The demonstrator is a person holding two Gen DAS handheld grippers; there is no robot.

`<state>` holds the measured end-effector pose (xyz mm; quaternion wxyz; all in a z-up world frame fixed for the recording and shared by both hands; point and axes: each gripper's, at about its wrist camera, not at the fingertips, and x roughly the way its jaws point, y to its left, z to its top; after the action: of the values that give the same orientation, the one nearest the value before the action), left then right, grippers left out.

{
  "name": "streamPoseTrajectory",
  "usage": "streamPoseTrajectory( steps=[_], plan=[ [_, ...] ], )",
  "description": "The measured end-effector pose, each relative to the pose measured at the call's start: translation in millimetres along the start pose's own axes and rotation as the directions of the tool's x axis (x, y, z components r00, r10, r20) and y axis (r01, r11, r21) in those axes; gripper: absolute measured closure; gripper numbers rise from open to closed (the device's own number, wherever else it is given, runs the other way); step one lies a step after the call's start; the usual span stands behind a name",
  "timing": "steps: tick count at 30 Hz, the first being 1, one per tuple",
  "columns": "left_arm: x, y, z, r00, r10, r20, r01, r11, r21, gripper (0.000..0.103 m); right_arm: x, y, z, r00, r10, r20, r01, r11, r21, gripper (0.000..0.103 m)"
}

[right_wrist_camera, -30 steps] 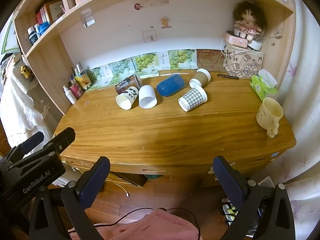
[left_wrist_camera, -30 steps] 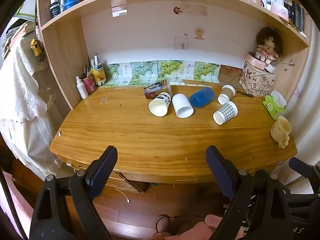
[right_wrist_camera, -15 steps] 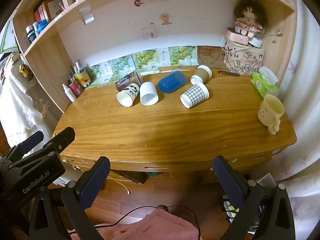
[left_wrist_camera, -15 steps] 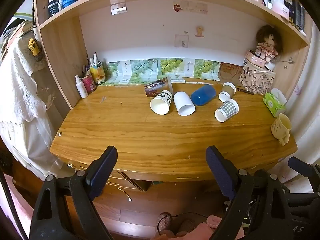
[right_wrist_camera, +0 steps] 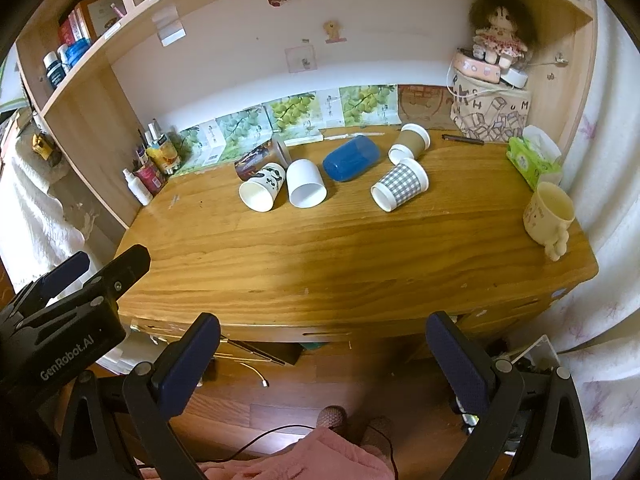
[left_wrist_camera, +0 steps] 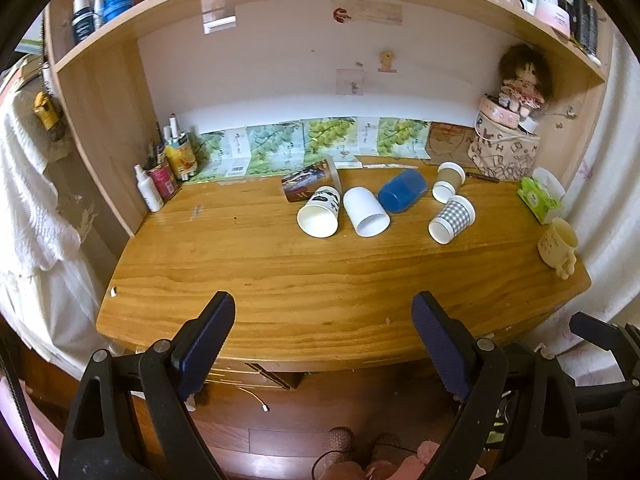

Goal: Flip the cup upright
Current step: 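Move the right tool toward the cups on the desk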

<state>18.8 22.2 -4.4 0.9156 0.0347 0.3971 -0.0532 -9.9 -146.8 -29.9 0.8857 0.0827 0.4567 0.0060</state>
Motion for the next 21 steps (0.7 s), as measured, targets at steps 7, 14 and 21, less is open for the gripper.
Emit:
streamPoseTrajectory(
  steps=[7, 14, 21],
  plan=[
    [16, 14, 5, 0.998, -0.058, -0.034, 0.059, 0.998, 0.021, 0.011, 5, 7, 1, 1.0, -0.003, -0.007, 0.003, 0.997, 0.074, 0.0],
    [27, 25, 15, 0.998, -0.05, -0.036, 0.051, 0.998, 0.026, 0.011, 10, 6, 8, 1.0, 0.005, -0.023, -0.002, 0.99, 0.144, 0.0],
    [39, 31, 29, 0.998, -0.041, -0.052, 0.043, 0.998, 0.038, 0.011, 17, -7, 13, 0.999, 0.035, -0.032, -0.027, 0.972, 0.234, 0.0]
  ],
)
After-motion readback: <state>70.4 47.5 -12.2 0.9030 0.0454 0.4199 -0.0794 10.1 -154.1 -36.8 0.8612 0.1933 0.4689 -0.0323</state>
